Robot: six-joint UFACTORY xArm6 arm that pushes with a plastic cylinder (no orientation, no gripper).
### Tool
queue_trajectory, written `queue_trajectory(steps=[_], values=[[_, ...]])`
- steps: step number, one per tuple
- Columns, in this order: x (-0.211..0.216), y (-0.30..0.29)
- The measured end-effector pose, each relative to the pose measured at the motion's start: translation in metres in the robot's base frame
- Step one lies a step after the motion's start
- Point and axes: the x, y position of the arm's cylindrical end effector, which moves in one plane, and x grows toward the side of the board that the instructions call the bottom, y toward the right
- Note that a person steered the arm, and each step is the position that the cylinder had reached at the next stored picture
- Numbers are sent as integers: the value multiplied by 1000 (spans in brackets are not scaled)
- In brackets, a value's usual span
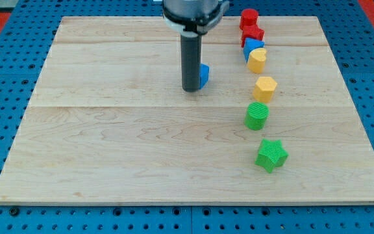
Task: Move the blue cube in between the yellow hexagon and yellow heart
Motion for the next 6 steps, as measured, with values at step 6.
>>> queue_trajectory(steps=[6], values=[[-25,77]])
